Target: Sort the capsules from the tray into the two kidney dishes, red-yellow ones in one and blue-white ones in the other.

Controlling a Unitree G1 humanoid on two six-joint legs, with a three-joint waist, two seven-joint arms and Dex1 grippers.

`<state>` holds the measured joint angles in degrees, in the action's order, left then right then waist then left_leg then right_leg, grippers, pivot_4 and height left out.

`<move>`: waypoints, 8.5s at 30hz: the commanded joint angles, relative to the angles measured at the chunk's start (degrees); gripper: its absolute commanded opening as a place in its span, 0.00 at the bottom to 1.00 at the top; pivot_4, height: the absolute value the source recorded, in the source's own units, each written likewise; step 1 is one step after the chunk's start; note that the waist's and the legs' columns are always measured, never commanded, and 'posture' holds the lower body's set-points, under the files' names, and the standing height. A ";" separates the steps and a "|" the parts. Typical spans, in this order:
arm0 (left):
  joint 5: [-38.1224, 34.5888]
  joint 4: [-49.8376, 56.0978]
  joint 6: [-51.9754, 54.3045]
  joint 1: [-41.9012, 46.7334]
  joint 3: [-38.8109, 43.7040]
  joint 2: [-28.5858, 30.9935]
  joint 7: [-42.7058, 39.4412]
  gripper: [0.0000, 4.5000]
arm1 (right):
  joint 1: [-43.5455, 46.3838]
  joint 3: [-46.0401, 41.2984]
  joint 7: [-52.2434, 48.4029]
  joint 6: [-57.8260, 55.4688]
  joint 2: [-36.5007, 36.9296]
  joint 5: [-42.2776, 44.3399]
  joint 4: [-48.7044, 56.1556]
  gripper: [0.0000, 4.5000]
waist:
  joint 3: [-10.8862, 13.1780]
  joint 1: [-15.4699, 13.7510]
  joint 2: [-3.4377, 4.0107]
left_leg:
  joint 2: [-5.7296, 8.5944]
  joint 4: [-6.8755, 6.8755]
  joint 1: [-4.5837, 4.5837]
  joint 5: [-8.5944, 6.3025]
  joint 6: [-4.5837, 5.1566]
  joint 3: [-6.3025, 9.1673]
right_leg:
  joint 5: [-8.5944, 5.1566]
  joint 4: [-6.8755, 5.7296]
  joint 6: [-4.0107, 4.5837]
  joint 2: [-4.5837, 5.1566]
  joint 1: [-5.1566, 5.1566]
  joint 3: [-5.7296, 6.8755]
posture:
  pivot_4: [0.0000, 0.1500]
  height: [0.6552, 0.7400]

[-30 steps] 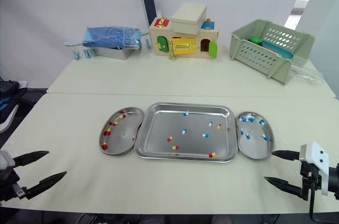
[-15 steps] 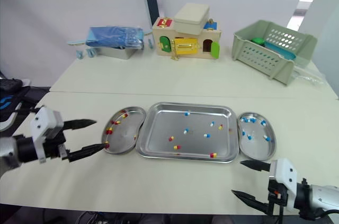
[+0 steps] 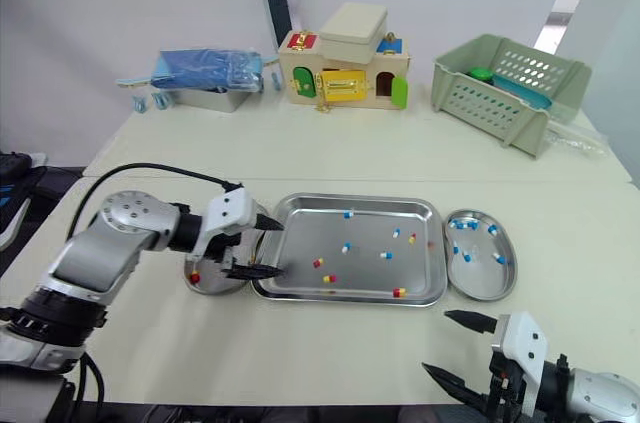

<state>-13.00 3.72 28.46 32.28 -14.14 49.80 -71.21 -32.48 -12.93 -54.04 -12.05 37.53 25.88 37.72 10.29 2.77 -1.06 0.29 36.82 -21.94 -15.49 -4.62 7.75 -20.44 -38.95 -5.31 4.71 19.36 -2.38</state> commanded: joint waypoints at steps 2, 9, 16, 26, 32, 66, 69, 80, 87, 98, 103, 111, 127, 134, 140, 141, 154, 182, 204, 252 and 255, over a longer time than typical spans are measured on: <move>0.83 5.95 12.19 1.27 -0.61 -3.33 7.31 1.00 | -1.24 -1.13 2.50 -0.50 -0.48 0.96 4.03 0.99 | 0.00 -0.10 0.00 | 0.00 0.03 0.05 0.00 0.01 0.04 | 0.00 -0.06 0.00 0.00 -0.04 0.01 | 1.00 1.00; 3.73 6.49 19.65 3.37 -2.08 -7.49 15.42 1.00 | -1.31 -0.09 4.59 -0.26 -1.34 0.39 3.44 0.99 | 0.00 -0.39 -0.01 | 0.01 0.08 0.05 0.00 0.01 0.04 | 0.00 -0.05 0.00 0.00 -0.06 0.01 | 1.00 1.00; 5.76 6.69 19.46 3.47 -4.88 -9.92 18.68 1.00 | -0.21 1.34 5.86 -0.45 -1.75 -0.18 2.98 0.99 | 0.00 -0.56 -0.01 | 0.01 0.08 0.05 0.00 0.00 0.03 | 0.00 -0.04 0.00 0.00 -0.06 0.00 | 1.00 1.00; 10.09 6.78 19.74 3.41 -9.23 -11.62 22.09 0.87 | -0.11 0.97 6.10 -0.33 -1.26 -0.07 2.30 1.00 | 0.00 -0.84 -0.01 | 0.02 0.09 0.04 0.00 0.00 0.02 | 0.00 -0.03 0.00 0.01 -0.06 0.00 | 1.00 1.00; 9.34 7.48 20.60 2.30 -9.35 -12.72 22.06 0.87 | -0.73 0.79 5.95 0.14 -1.30 -0.07 1.97 1.00 | -0.01 -0.85 -0.01 | 0.02 0.09 0.04 0.00 0.00 0.02 | 0.00 -0.03 0.00 0.01 -0.06 0.00 | 1.00 1.00; 3.24 14.76 30.70 -0.58 1.36 -6.81 20.61 0.02 | 0.04 2.69 3.21 1.20 1.23 0.36 2.35 1.00 | -0.06 -0.70 0.02 | 0.01 0.10 0.08 0.00 0.01 0.02 | 0.00 -0.04 0.00 0.01 -0.09 0.00 | 1.00 1.00; 0.72 16.34 34.69 -1.52 6.57 -4.19 21.01 0.02 | 1.80 3.05 1.57 1.40 2.21 0.59 1.06 1.00 | -0.06 -0.59 0.02 | 0.00 0.08 0.09 0.00 0.01 0.03 | 0.00 -0.06 0.00 0.01 -0.07 0.00 | 1.00 1.00; -3.14 17.16 40.30 -8.71 20.60 2.58 25.60 0.02 | 5.62 5.08 -2.35 1.60 4.16 0.95 -1.14 1.00 | -0.05 -0.88 0.00 | 0.01 0.08 0.09 0.00 0.01 0.03 | 0.00 -0.04 0.00 0.01 -0.08 0.00 | 1.00 1.00; -4.78 17.79 40.36 -9.69 21.24 2.59 27.61 0.02 | 7.68 5.80 -3.14 1.96 3.87 1.01 -3.20 1.00 | -0.04 -0.90 -0.02 | 0.01 0.08 0.07 0.00 0.01 0.03 | 0.00 -0.04 0.00 0.02 -0.07 0.01 | 1.00 1.00; -6.41 17.13 39.83 -9.13 20.12 2.92 28.99 0.44 | 6.16 5.45 -3.56 3.91 3.51 0.55 -4.55 1.00 | -0.04 -0.86 -0.02 | 0.00 0.08 0.08 0.00 0.01 0.02 | 0.00 -0.04 0.00 0.02 -0.07 0.01 | 1.00 1.00; -7.14 17.16 39.69 -9.09 20.17 3.51 28.75 0.80 | 6.07 5.32 -3.32 3.81 3.62 0.70 -4.69 1.00 | -0.04 -0.86 -0.02 | 0.00 0.08 0.08 0.00 0.01 0.02 | 0.00 -0.04 0.00 0.02 -0.07 0.00 | 1.00 1.00; -11.90 18.49 38.69 -15.47 29.18 6.34 25.01 0.99 | 6.91 2.38 -3.81 0.21 5.45 4.76 -3.63 1.00 | -0.04 -0.56 -0.01 | -0.01 0.06 0.08 0.00 0.01 0.01 | 0.00 -0.04 0.00 0.02 -0.04 -0.01 | 1.00 1.00; -9.67 15.03 13.16 -63.52 67.54 3.07 5.00 0.99 | 11.19 -16.31 -14.98 -4.48 18.03 7.31 -26.75 1.00 | -0.02 -0.96 -0.08 | 0.01 -0.02 0.14 -0.03 0.03 -0.15 | 0.00 0.05 0.02 0.12 -0.09 -0.06 | 1.00 1.00; -5.95 6.10 3.03 -66.98 67.76 3.22 5.08 0.99 | 16.24 -15.00 -17.24 -1.96 19.52 3.46 -34.63 1.00 | -0.02 -0.94 -0.08 | 0.02 -0.04 0.13 -0.03 0.03 -0.16 | 0.00 0.07 0.03 0.14 -0.09 -0.06 | 1.00 1.00; -5.79 6.14 1.73 -66.78 66.12 2.68 6.00 0.99 | 18.14 -14.54 -18.25 -0.62 18.93 1.67 -37.22 1.00 | -0.02 -0.90 -0.07 | 0.01 -0.06 0.13 -0.03 0.03 -0.15 | 0.00 0.07 0.02 0.14 -0.08 -0.05 | 1.00 1.00; -5.80 6.15 1.65 -66.67 65.93 2.66 6.14 0.99 | 18.23 -14.53 -18.32 -0.55 18.87 1.58 -37.33 1.00 | -0.02 -0.90 -0.07 | 0.02 -0.06 0.13 -0.03 0.03 -0.15 | 0.00 0.07 0.02 0.14 -0.08 -0.05 | 1.00 1.00; -12.64 15.68 5.15 -61.75 61.44 3.57 5.02 0.99 | 12.11 -14.88 -18.49 -2.23 15.65 4.43 -27.26 1.00 | -0.02 -1.01 -0.08 | 0.02 -0.07 0.10 -0.03 0.02 -0.13 | 0.00 0.07 0.02 0.14 -0.08 -0.03 | 1.00 1.00; 1.71 2.74 -1.21 2.53 -7.39 -3.93 5.01 0.99 | 3.83 4.07 2.17 -3.48 -1.02 0.33 1.36 1.00 | -0.01 -0.83 -0.02 | 0.02 0.04 0.07 -0.01 0.00 -0.03 | 0.00 -0.02 0.01 0.02 -0.06 -0.01 | 1.00 1.00; 9.03 -4.14 -4.45 5.16 -10.90 -12.41 1.71 0.52 | 6.17 5.47 7.43 -8.54 -0.69 2.21 5.56 1.00 | -0.01 -0.77 -0.03 | 0.03 0.10 0.06 -0.01 0.00 0.01 | 0.01 -0.04 0.01 0.02 -0.06 0.01 | 1.00 1.00; -1.44 13.51 24.02 -12.05 18.97 3.96 11.86 0.00 | 13.92 9.75 -1.15 -4.95 3.07 2.67 0.29 1.00 | -0.02 -0.12 -0.03 | 0.01 0.09 0.08 -0.02 0.01 0.05 | 0.01 -0.05 0.01 0.02 -0.08 0.03 | 1.00 1.00; -1.51 12.77 24.98 -13.92 20.88 4.21 14.86 0.00 | 14.85 10.28 -1.75 -4.68 3.32 2.54 -0.75 1.00 | -0.02 -0.46 -0.04 | 0.01 0.09 0.08 -0.02 0.02 0.05 | 0.00 -0.03 0.01 0.03 -0.08 0.03 | 1.00 1.00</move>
<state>-14.12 15.60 52.94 18.33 4.86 53.48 -57.91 -17.99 -2.92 -55.06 -17.84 40.49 27.95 36.36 10.28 2.31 -1.10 0.31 36.91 -21.86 -15.51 -4.61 7.79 -20.43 -38.97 -5.30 4.73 19.28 -2.36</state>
